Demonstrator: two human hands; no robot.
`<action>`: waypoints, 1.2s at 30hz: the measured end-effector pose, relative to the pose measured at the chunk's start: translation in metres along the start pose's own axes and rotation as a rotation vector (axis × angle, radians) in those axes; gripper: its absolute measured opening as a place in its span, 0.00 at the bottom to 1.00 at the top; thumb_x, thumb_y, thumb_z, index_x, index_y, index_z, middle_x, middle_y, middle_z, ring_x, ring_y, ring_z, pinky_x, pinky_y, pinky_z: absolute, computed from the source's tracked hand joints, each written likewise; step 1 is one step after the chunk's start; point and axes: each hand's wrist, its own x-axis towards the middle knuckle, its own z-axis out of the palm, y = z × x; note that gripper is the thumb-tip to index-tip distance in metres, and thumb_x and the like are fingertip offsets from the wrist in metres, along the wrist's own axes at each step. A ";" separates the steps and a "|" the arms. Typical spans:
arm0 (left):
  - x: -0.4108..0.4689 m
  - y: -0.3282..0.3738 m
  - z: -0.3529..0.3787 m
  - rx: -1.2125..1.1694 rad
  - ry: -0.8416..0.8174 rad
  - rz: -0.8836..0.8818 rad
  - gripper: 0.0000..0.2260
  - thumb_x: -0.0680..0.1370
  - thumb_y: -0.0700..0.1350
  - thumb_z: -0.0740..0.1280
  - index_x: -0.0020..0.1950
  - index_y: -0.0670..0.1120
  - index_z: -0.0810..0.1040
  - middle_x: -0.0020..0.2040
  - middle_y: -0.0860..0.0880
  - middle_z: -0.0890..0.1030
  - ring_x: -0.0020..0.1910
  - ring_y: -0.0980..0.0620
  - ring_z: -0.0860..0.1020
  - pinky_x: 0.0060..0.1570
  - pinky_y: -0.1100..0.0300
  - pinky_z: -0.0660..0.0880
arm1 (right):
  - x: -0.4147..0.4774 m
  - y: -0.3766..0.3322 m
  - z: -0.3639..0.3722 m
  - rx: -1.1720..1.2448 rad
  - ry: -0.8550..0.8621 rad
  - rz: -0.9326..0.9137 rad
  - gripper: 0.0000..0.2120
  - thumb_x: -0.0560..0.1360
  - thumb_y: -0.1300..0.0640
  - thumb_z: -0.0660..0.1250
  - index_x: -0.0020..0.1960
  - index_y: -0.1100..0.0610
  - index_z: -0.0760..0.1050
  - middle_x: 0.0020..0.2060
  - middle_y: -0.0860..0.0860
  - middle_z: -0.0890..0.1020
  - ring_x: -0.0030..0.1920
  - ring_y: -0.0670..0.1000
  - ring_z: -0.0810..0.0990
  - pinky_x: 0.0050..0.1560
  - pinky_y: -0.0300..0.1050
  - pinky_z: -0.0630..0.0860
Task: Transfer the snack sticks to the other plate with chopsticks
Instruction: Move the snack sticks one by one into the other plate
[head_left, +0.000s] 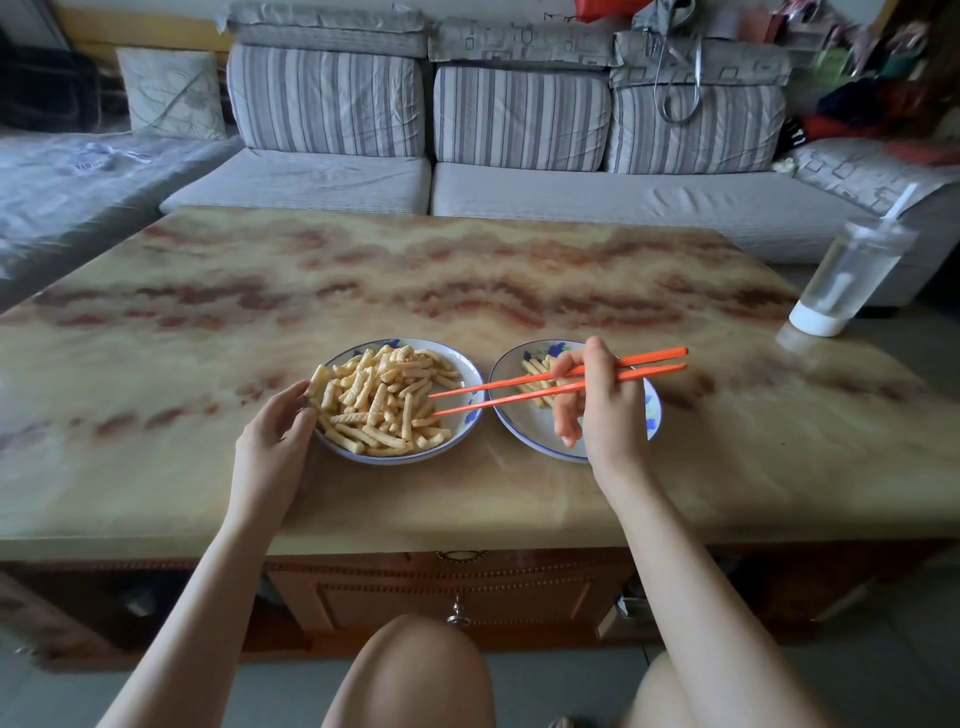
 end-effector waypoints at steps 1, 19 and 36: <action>0.000 0.000 0.000 -0.001 0.000 0.000 0.16 0.78 0.39 0.63 0.65 0.46 0.76 0.60 0.48 0.79 0.58 0.57 0.74 0.55 0.64 0.66 | 0.000 0.000 0.001 -0.007 -0.005 0.000 0.23 0.83 0.55 0.50 0.34 0.59 0.73 0.15 0.52 0.69 0.16 0.51 0.63 0.20 0.39 0.59; -0.001 0.003 0.000 0.012 0.005 -0.008 0.16 0.78 0.39 0.62 0.65 0.47 0.76 0.60 0.49 0.79 0.57 0.59 0.73 0.55 0.65 0.66 | 0.005 -0.001 -0.008 0.105 0.094 0.000 0.22 0.83 0.55 0.51 0.33 0.60 0.69 0.15 0.52 0.69 0.15 0.50 0.66 0.19 0.35 0.60; -0.001 0.005 0.000 0.011 -0.001 -0.017 0.15 0.79 0.40 0.62 0.65 0.48 0.76 0.61 0.49 0.79 0.56 0.58 0.73 0.55 0.65 0.66 | 0.018 0.007 -0.049 0.063 0.405 -0.058 0.19 0.82 0.55 0.51 0.36 0.61 0.69 0.18 0.55 0.71 0.17 0.52 0.68 0.20 0.36 0.62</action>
